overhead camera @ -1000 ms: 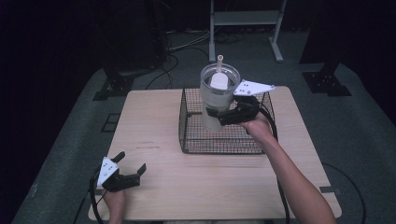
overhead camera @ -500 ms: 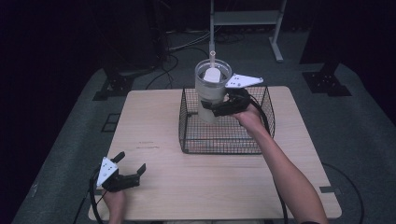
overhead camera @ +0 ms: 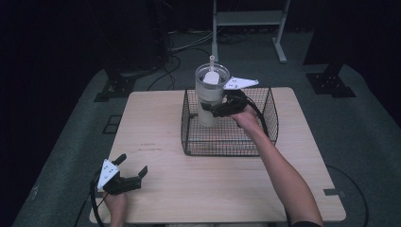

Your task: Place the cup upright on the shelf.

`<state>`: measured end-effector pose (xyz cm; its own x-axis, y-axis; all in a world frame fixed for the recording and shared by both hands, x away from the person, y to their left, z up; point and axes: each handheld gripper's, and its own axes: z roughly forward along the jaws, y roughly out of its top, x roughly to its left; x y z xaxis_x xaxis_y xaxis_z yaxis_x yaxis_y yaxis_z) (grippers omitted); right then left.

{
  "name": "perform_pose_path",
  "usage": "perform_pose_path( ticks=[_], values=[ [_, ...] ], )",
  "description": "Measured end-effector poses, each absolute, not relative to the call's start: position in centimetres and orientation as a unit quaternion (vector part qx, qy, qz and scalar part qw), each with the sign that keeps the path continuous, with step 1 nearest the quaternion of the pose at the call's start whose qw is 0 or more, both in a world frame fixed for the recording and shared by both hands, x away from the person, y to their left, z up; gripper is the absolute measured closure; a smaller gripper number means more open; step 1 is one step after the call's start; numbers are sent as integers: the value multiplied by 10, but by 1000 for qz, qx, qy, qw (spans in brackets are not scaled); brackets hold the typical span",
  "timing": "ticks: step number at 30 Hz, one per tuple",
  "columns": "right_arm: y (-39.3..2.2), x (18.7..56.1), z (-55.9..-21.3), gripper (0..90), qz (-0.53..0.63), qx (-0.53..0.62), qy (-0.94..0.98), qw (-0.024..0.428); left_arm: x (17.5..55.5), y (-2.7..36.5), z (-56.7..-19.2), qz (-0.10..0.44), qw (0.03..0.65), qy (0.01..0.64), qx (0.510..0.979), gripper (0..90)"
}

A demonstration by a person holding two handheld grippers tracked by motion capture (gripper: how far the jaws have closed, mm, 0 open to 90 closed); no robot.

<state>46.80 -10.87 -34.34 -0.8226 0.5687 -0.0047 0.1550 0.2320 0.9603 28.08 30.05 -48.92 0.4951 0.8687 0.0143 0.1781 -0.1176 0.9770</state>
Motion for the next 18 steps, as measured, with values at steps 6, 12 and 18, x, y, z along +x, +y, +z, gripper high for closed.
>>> perform_pose_path(
  ticks=[6, 12, 18],
  values=[
    [-103, 479, -356, 94, 564, 244, 770, 174, 281, 300, -489, 319, 541, 387, 675, 0],
    [-100, 487, -365, 94, 553, 250, 776, 173, 281, 301, -489, 319, 541, 387, 675, 0],
    [-99, 493, -372, 94, 550, 258, 776, 171, 280, 301, -489, 319, 542, 387, 675, 0]
  ],
)
